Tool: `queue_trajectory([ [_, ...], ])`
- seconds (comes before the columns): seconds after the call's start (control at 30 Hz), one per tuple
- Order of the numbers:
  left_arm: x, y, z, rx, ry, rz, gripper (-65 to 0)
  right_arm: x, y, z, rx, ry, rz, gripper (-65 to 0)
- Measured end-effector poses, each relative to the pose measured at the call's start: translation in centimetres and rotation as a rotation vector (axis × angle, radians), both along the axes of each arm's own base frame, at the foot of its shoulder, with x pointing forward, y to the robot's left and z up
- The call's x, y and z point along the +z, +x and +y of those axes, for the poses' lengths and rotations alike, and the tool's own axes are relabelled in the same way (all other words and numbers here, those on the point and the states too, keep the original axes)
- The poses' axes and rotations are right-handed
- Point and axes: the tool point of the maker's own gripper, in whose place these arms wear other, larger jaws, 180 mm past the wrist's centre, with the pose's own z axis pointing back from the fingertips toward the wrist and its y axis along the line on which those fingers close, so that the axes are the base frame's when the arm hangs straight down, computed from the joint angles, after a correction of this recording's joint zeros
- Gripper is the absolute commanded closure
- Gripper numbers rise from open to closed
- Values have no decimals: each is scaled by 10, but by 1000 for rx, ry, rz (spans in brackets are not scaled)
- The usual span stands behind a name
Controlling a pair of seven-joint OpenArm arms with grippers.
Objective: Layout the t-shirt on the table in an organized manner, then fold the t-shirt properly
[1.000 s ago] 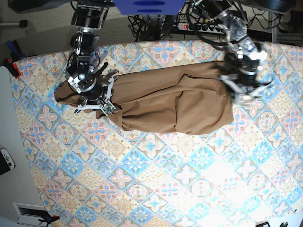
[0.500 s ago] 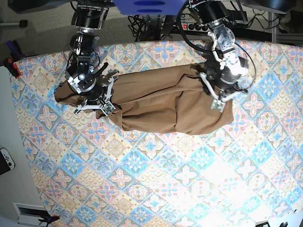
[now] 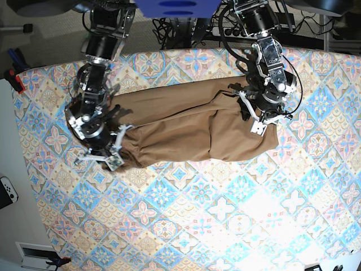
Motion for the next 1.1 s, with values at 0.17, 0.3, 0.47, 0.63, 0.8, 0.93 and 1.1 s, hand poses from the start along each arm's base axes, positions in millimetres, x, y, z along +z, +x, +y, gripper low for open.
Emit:
queue_trajectory([
  [0.17, -1, -7, 6, 0, -6, -9, -247, -22, 5, 4, 9, 26, 63, 0],
  [0.3, -2, -13, 12, -5, -6, -13, -247, -62, -8, 19, 26, 91, 169, 0],
  [0.47, -3, -19, 17, -16, -9, -23, -246, -55, 20, 16, 36, 79, 182, 0],
  [0.63, -2, -22, 23, -17, -11, -20, -149, -23, 59, 19, 23, 141, 86, 0],
  [0.8, -3, -26, 25, -19, -20, -11, -17, -56, 48, 4, -38, 172, 207, 0],
  [0.93, -3, -26, 25, -19, -20, -10, 0, -20, 88, 2, -68, 256, 111, 0],
  [1.1, -3, -26, 25, -19, -20, -10, 0, -29, 93, 2, -80, 328, 148, 0],
])
